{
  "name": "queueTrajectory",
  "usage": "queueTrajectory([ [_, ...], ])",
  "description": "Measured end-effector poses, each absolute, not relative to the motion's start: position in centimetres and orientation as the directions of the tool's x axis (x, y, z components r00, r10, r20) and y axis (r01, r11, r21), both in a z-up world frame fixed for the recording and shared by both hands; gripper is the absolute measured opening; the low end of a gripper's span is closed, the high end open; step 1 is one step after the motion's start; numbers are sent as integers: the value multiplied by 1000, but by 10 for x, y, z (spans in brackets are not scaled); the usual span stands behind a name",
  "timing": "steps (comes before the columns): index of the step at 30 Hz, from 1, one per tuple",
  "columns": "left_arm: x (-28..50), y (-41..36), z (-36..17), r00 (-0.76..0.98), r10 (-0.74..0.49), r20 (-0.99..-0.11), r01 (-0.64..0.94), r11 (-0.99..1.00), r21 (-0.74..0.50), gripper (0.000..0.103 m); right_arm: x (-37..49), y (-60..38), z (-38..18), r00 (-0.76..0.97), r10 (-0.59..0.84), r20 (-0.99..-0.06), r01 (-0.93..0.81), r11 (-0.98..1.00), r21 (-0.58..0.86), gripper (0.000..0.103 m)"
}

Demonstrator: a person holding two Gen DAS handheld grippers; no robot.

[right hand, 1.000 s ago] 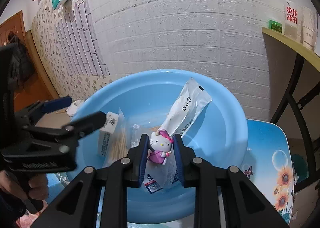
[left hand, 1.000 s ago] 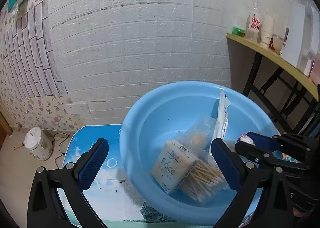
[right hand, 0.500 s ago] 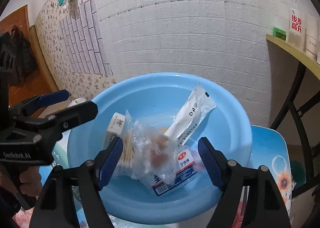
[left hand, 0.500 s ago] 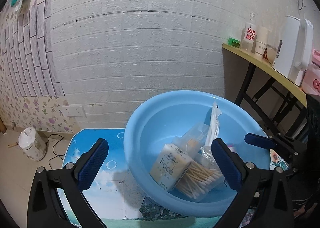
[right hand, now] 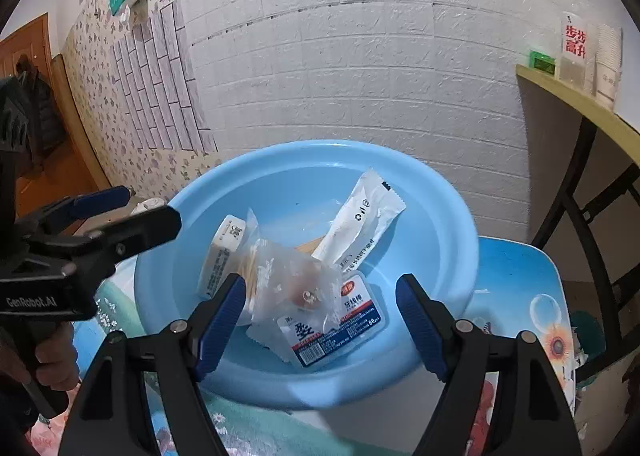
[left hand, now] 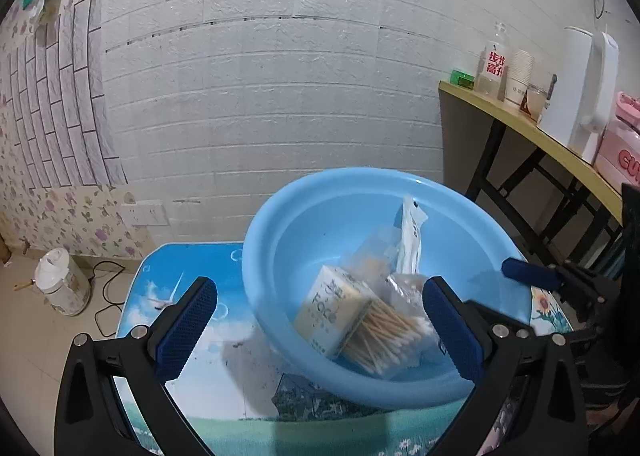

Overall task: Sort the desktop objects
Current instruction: 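Open both grippers to drop the cream box and figure into the basin, then withdraw both open grippers away from the basin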

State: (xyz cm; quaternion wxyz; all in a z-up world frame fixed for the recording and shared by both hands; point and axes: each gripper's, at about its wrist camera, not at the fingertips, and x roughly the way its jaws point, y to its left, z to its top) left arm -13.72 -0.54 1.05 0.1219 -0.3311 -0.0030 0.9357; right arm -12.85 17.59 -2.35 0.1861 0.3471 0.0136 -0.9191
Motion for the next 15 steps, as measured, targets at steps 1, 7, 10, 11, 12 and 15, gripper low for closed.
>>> queueTrajectory([
  [1,-135,-6,10,-750,234,-618,-229,-969,-89,103,-125,177,-22,-694,-328,-641,348,-932,100,79],
  [7,-125,-11,8,-747,235,-621,-218,-970,-105,103,-113,187,-15,-711,-312,-630,333,-939,89,79],
  [10,-122,-12,9,-746,231,-624,-213,-971,-105,103,-112,191,-14,-710,-301,-636,315,-944,94,79],
  [11,-121,-12,10,-748,228,-623,-213,-972,-100,103,-111,192,-13,-709,-300,-639,313,-945,96,79],
  [12,-120,-12,11,-749,227,-623,-214,-972,-96,103,-110,192,-12,-708,-297,-640,309,-946,97,79],
  [15,-114,-11,15,-751,227,-620,-220,-971,-89,103,-106,192,-8,-712,-294,-637,305,-947,97,79],
])
